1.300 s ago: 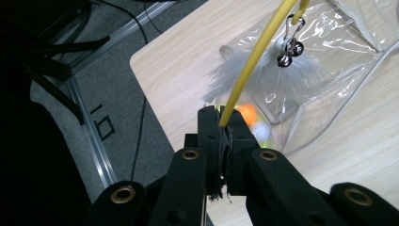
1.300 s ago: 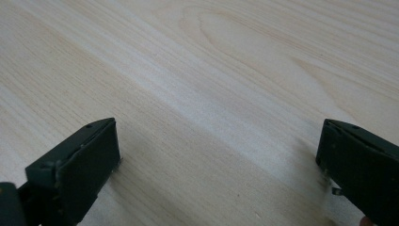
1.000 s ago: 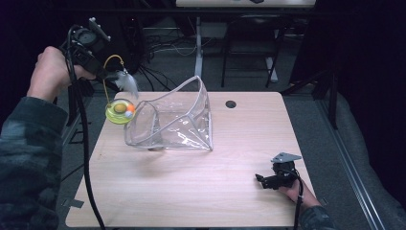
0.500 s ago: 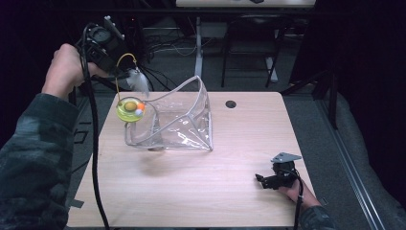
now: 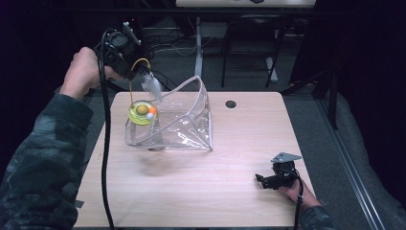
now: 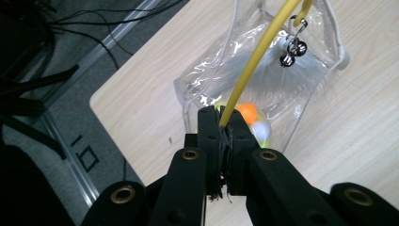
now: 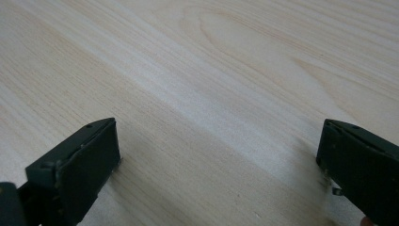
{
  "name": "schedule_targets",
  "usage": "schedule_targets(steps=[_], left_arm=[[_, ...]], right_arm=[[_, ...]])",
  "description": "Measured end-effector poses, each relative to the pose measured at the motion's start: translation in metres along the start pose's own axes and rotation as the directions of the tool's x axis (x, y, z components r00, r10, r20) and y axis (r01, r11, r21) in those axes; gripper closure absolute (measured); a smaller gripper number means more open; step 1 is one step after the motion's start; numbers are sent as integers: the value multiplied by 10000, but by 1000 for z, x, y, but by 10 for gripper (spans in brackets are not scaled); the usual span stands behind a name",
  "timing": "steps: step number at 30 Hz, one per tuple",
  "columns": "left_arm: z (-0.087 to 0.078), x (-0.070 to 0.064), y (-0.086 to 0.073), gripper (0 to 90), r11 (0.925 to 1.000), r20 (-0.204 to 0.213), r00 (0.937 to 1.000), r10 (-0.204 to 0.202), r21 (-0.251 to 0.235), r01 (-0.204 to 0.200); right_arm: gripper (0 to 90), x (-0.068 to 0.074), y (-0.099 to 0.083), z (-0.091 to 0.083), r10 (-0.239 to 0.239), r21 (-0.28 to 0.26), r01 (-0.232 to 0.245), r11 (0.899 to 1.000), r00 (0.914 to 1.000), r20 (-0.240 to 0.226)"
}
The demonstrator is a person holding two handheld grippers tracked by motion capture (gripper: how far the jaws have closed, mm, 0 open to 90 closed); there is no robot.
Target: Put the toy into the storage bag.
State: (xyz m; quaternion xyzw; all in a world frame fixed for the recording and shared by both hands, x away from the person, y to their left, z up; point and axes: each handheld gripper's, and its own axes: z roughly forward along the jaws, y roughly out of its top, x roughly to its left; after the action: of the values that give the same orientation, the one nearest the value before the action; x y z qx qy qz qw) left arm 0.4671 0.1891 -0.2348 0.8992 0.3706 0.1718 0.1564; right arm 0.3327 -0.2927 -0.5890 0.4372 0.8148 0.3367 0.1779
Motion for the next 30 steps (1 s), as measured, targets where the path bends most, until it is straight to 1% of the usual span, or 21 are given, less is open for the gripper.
schedule_targets(steps=[4,7,10,11,12,13,14,16,17,19,21,22,23,26,27,30], left_arm=[[7,-4,4,878,9999,129,9998,126,66,-127],[11,-6,6,878,9999,211,9997,135,68,-136],[20,-9,9,878,9997,344,9993,172,159,-178],[20,-9,9,878,9997,344,9993,172,159,-178],[26,-10,10,878,9996,437,9989,163,233,-173],[29,-10,11,878,9992,457,9987,210,328,-225],[29,-10,11,878,9992,457,9987,210,328,-225],[37,-11,11,878,9987,490,9986,191,453,-213],[37,-11,11,879,9987,490,9986,191,453,-213],[46,-12,11,879,9985,533,9985,129,518,-157],[48,-12,11,879,9981,545,9984,157,590,-189],[53,-12,11,879,9981,607,9981,118,605,-154],[53,-12,11,879,9981,607,9981,118,605,-154],[62,-13,11,879,9974,726,9973,86,708,-138],[62,-13,11,879,9974,726,9973,86,708,-138],[70,-14,12,879,9967,833,9965,3,805,-70]], right_arm=[[0,0,0,0,-4,-4,4,10000,10000,-9],[0,0,0,0,-8,2,9,10000,10000,-10],[0,0,0,0,-4,0,4,10000,10000,-8],[0,0,0,0,-4,0,4,10000,10000,-8],[0,0,0,0,-8,-3,8,10000,10000,-13],[0,0,0,0,-13,4,13,10000,10000,-9],[0,0,0,0,-5,-1,5,10000,10000,-8],[0,0,0,0,-7,0,7,10000,10000,-9],[0,0,0,0,-6,-4,6,10000,10000,-9],[0,0,0,0,-7,-6,7,10000,10000,-10],[0,0,0,0,-11,4,11,10000,10000,-11],[0,0,0,0,-8,-3,8,10000,10000,-11],[0,0,0,0,-8,-3,8,10000,10000,-11],[0,0,0,0,-8,-5,8,10000,10000,-12],[0,0,0,0,-9,-5,9,10000,10000,-11],[0,0,0,0,-8,-5,8,10000,10000,-9]])
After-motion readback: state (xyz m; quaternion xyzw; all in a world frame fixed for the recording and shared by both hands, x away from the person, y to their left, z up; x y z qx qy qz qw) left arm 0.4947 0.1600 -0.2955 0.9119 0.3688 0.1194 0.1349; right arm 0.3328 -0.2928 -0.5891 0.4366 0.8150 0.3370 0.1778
